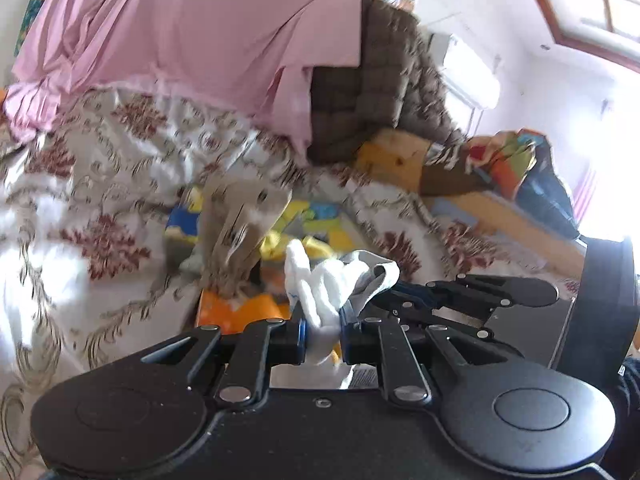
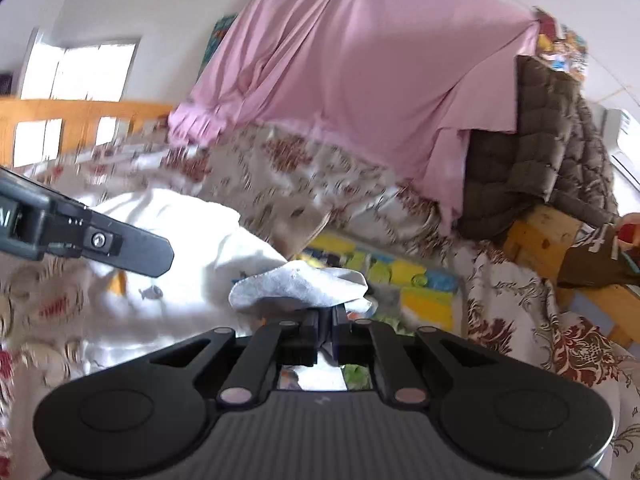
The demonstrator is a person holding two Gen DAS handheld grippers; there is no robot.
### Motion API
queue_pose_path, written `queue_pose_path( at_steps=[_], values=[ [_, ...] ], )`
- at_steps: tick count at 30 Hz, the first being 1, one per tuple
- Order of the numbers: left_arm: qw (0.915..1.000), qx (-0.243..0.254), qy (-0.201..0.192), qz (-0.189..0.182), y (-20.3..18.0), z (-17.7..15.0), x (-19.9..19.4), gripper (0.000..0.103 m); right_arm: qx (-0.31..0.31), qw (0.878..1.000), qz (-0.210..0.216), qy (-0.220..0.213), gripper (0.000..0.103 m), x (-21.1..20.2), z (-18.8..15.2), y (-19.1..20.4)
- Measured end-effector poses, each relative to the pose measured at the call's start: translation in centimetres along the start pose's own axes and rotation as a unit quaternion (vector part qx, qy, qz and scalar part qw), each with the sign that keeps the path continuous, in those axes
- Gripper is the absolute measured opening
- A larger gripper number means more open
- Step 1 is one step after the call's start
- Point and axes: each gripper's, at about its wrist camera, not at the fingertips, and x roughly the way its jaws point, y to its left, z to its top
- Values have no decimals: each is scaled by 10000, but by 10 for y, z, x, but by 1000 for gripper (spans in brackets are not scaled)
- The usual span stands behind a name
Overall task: Organize soft objects
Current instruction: 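Lift and carry the glove and cloth in both tools over the frog-painted tray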
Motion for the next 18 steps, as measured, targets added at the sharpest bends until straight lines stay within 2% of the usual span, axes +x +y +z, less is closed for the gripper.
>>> queue_pose_path(
  at_steps=[9, 15, 18],
  values=[
    [9987, -46, -505, -109, -7, 52, 3, 16, 545, 9968, -326, -493, 7, 4, 14, -42],
    [9968, 50, -780, -182, -12, 103, 37, 16, 1143, 9908, -488, -535, 7, 48, 28, -89],
    [9953, 116, -961, -13, -15, 126, 66, 16, 1619, 9839, -543, -525, 7, 79, 32, -117]
  ],
)
